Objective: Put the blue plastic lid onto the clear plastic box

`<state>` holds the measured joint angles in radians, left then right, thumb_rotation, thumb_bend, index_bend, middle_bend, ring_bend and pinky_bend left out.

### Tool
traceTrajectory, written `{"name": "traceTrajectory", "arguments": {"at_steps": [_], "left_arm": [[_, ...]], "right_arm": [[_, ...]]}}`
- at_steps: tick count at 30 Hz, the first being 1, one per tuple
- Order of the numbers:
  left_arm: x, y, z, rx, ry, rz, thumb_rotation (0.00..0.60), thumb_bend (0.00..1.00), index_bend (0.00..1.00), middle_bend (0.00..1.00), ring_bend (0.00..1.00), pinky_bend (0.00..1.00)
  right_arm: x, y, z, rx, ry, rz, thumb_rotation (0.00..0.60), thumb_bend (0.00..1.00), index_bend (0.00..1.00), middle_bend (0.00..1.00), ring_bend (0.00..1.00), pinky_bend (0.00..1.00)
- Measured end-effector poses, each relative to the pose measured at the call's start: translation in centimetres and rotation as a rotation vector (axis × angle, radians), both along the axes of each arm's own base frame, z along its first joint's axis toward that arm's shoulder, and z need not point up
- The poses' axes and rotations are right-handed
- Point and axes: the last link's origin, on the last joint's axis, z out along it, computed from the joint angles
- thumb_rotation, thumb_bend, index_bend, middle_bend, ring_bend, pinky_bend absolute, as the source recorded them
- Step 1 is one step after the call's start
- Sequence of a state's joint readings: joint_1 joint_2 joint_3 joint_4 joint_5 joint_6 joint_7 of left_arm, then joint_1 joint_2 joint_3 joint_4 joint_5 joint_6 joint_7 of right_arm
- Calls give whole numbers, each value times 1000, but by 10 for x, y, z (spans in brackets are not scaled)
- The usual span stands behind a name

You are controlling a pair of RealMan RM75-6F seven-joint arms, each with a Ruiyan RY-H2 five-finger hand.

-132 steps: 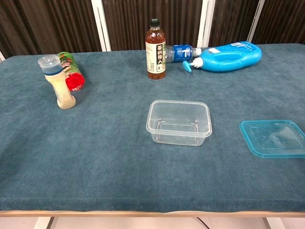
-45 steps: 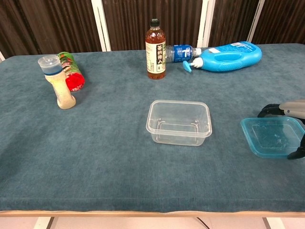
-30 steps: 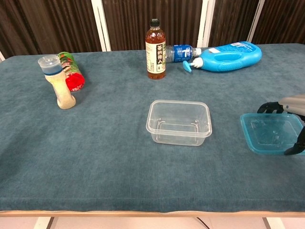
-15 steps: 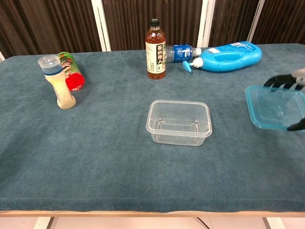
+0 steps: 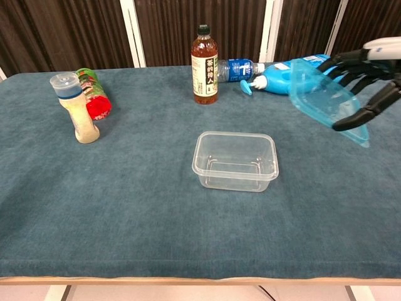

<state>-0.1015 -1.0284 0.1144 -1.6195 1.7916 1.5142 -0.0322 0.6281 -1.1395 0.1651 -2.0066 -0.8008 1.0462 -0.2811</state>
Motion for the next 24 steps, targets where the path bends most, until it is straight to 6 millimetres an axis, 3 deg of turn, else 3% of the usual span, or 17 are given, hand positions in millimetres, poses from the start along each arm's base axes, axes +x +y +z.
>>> {"name": "traceTrajectory", "arguments": {"at_steps": [5, 14, 18, 24], "left_arm": [[0, -1, 2, 0, -5, -4, 600, 433, 0, 0, 0, 161], [-2, 0, 5, 0, -16, 4, 600, 434, 0, 0, 0, 161], [-2, 0, 6, -3, -20, 1, 600, 434, 0, 0, 0, 161], [-2, 0, 6, -6, -23, -1, 600, 433, 0, 0, 0, 161]], "right_arm": [[29, -6, -23, 31, 23, -15, 600, 345, 756, 478, 406, 504], [87, -6, -85, 114, 117, 7, 600, 345, 754, 477, 403, 499], [96, -7, -100, 113, 157, 11, 600, 345, 754, 477, 403, 498], [98, -10, -106, 98, 184, 2, 600, 346, 753, 477, 404, 498]]}}
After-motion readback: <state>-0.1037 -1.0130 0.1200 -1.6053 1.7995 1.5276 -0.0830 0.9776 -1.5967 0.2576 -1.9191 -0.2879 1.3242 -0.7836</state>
